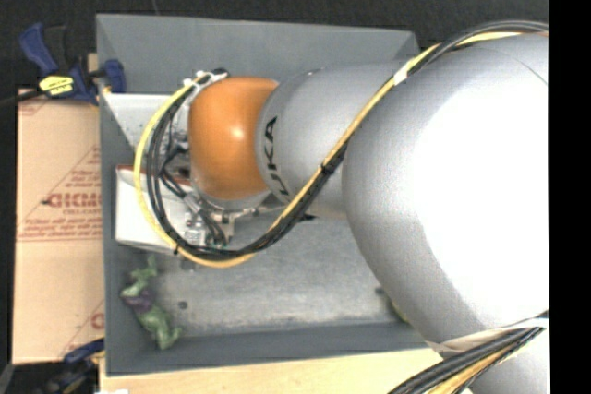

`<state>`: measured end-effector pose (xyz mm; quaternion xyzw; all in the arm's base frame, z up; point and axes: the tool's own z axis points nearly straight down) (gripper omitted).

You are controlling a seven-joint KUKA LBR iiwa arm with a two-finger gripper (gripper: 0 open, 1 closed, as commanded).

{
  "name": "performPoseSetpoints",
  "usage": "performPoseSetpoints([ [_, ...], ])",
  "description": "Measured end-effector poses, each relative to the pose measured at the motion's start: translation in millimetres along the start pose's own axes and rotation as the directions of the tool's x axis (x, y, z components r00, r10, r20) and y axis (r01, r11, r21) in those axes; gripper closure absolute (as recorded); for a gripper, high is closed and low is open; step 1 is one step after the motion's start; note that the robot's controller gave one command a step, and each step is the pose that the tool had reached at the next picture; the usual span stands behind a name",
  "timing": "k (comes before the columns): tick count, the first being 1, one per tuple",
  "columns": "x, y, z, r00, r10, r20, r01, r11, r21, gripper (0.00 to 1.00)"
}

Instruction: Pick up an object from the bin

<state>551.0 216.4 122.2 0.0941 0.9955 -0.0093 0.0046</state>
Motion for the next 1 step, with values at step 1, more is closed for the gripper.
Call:
performPoseSetpoints([
  [1, -1.4, -0.8, -17.7, 1.0, 0.001, 0.003, -0.001, 1.0, -0.002, 1.0],
])
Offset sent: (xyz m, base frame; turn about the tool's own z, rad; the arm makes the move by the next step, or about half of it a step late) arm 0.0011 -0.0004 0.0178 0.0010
